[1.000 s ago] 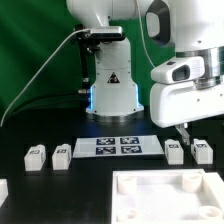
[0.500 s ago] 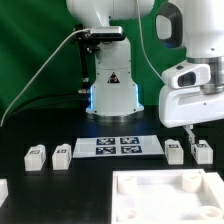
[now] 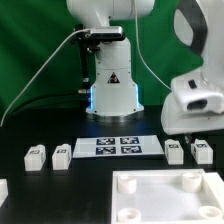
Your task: Assemble one leg
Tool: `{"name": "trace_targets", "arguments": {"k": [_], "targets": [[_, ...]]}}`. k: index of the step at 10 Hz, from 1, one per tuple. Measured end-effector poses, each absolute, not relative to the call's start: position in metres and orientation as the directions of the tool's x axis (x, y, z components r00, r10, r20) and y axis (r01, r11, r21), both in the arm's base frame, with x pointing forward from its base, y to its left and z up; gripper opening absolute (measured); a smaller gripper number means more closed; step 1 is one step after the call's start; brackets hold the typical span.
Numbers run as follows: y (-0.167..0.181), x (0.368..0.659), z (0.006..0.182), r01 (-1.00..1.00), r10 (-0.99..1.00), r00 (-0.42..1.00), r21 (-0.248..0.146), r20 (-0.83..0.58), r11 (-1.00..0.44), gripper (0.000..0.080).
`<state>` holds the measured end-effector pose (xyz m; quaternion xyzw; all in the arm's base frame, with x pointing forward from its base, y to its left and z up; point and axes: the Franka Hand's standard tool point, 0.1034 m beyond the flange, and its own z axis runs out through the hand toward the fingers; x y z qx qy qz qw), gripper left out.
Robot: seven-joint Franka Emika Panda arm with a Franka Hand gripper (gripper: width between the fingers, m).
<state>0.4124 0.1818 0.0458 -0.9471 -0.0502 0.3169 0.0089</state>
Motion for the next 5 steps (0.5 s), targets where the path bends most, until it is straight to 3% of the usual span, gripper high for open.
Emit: {"name": "trace_targets", "arguments": {"k": [2,5], "targets": [[0.1816,0.4082,0.0452,0.099,0.101,0.674,-0.047,-0.732,-0.994,0.0649],[0.1835,0.4117,0.0399,0.096,0.098,0.652,-0.047,-0.752,-0.994,0.0649]]}}
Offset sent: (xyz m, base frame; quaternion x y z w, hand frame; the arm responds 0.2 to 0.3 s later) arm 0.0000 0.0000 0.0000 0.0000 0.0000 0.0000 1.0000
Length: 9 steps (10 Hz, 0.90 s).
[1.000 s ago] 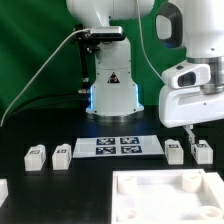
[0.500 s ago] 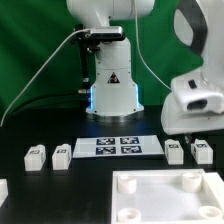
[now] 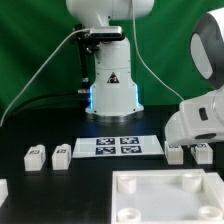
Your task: Assemble one leg
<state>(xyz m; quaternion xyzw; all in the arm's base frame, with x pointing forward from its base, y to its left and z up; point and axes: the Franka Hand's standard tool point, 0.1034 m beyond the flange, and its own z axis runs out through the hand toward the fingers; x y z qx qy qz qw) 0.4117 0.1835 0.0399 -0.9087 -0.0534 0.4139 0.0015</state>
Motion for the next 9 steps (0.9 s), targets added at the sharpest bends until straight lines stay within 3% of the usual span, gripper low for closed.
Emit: {"name": "trace_targets", "arguments": {"k": [4,8,9], "targets": [[0.188,0.39,0.015,0.104,0.098,0.647,-0.04,-0.757,-0.994,0.0649],[0.19,0.385,0.009,0.109,0.103,0.647,-0.041,-0.755,-0.993,0.0649],[0.19,0.385,0.009,0.109,0.102,0.647,-0.041,-0.755,-0.993,0.0552]]}}
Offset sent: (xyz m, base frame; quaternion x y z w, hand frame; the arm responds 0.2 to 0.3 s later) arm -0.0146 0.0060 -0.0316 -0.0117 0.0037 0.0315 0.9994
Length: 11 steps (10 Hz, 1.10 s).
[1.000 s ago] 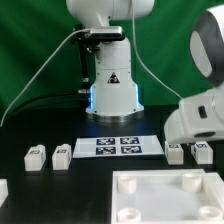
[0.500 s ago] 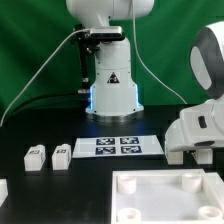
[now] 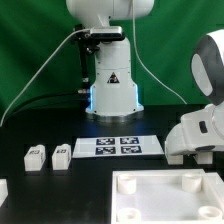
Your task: Assemble one leg
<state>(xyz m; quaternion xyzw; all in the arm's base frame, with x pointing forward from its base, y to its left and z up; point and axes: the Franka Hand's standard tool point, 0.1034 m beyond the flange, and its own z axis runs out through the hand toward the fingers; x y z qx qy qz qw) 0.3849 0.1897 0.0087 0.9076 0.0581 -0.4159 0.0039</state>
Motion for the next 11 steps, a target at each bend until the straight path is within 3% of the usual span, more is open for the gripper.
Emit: {"name": "trace_targets", "arguments": {"k": [1,2,3,11], "targets": [[0.1897,0.385,0.0087,0.109,0.102,0.647,-0.041,-0.755,-0.993,0.0552],[0.1896,0.385,0.0087,0.109,0.102,0.647,-0.041,-0.755,-0.993,0.0369],[0.1896,0.385,0.0087,0.109,0.102,0.647,-0.041,-0.755,-0.993,0.029],[0.1882,0.3894,0.0108,0.122,0.117,0.653,-0.049,-0.748,-0.991,0.0291]]}}
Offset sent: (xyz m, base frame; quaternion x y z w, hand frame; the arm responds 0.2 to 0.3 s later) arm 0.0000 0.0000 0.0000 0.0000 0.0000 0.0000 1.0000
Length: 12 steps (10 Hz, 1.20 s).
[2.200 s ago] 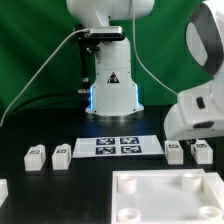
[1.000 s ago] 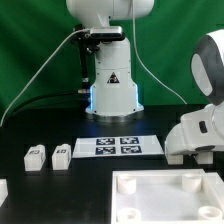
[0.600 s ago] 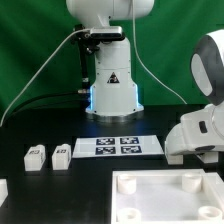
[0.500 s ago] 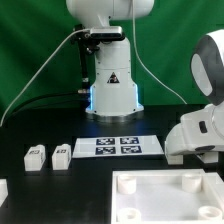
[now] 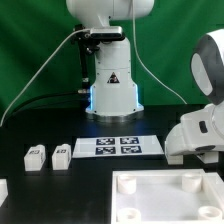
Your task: Assemble one leg
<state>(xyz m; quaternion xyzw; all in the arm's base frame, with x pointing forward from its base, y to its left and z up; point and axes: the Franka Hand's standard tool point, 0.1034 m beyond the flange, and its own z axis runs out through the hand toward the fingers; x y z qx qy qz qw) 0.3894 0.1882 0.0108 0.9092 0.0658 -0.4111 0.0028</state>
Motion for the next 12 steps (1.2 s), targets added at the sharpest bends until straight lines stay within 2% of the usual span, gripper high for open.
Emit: {"name": "trace_targets", "arguments": {"k": [1,3,4,5,6,8,10,11,12], "targets": [[0.18,0.41,0.031,0.167,0.158,0.695,-0.057,-0.701,-0.984,0.0291],[0.166,0.441,0.084,0.217,0.232,0.722,-0.106,-0.651,-0.971,0.0291],[0.162,0.465,0.105,0.221,0.244,0.815,-0.106,-0.526,-0.969,0.0292],[0.151,0.471,0.132,0.216,0.241,0.872,-0.106,-0.426,-0.971,0.0292],[0.143,0.478,0.15,0.196,0.217,0.926,-0.099,-0.309,-0.976,0.0292],[0.144,0.478,0.137,0.205,0.214,0.969,-0.084,-0.124,-0.975,0.0292],[0.14,0.485,0.139,0.206,0.198,0.974,-0.068,0.107,-0.976,0.0292],[0.133,0.504,0.141,0.214,0.194,0.953,-0.061,0.232,-0.975,0.0292],[0.116,0.53,0.153,0.243,0.22,0.923,-0.035,0.315,-0.97,0.0292]]}}
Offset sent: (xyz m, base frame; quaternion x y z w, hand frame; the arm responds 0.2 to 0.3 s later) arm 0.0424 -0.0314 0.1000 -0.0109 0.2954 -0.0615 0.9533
